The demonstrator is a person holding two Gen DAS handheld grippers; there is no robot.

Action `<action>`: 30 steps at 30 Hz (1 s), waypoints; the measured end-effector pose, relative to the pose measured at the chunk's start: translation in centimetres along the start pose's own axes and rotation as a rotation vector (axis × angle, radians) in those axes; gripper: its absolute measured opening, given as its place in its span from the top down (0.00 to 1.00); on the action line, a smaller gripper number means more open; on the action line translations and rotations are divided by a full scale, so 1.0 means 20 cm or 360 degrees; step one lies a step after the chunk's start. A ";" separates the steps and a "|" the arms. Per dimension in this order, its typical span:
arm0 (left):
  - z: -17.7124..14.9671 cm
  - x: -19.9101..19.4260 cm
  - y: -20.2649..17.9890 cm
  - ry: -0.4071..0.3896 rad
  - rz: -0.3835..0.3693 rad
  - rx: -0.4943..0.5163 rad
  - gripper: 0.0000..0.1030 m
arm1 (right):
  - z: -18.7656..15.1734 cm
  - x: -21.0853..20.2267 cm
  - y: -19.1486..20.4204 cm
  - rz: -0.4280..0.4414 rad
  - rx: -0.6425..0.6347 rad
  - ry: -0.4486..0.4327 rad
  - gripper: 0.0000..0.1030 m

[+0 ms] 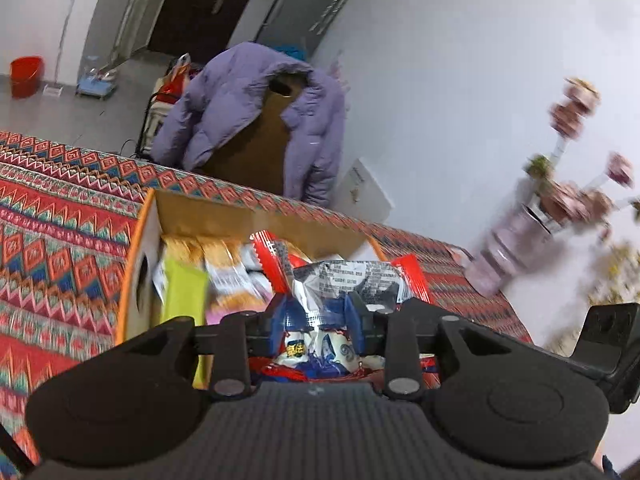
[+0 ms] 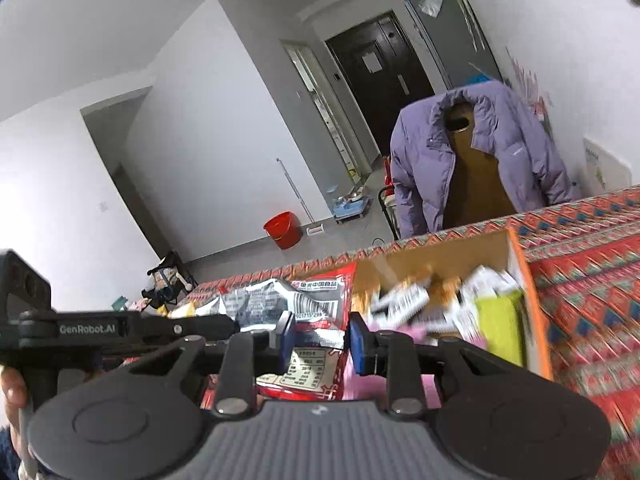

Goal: Organize snacks
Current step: 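Lift the red-and-white bag with both tools and lower it into the box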

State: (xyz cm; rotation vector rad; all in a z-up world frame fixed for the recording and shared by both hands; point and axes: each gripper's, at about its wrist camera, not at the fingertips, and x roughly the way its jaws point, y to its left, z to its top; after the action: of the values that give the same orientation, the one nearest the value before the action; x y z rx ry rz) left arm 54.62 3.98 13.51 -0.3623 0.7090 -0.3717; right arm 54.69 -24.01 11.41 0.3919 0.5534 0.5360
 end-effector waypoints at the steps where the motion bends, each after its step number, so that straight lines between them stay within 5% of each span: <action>1: 0.05 0.05 0.03 -0.0003 0.0020 0.0008 0.69 | 0.05 0.08 -0.02 0.0002 0.0004 0.0019 0.73; 9: 0.29 0.52 0.34 0.0185 0.0097 -0.0069 0.69 | 0.27 0.72 -0.28 -0.0024 0.0303 0.0297 0.73; 15: 0.27 0.76 0.44 0.0347 0.0235 -0.0009 0.69 | 0.22 1.02 -0.36 -0.0168 0.0250 0.0537 0.72; 25: 0.27 0.76 0.36 0.0359 0.0287 0.0069 0.56 | 0.21 1.05 -0.33 -0.0194 0.0170 0.0540 0.69; 30: 0.30 0.57 0.28 0.0277 0.0311 0.0142 0.53 | 0.29 0.90 -0.29 -0.0184 0.0163 0.0455 0.63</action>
State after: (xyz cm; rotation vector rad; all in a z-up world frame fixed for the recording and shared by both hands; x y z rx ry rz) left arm 67.88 4.99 8.82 -0.1754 0.8869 -0.2501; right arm 73.31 -19.51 6.16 0.3802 0.8766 0.4560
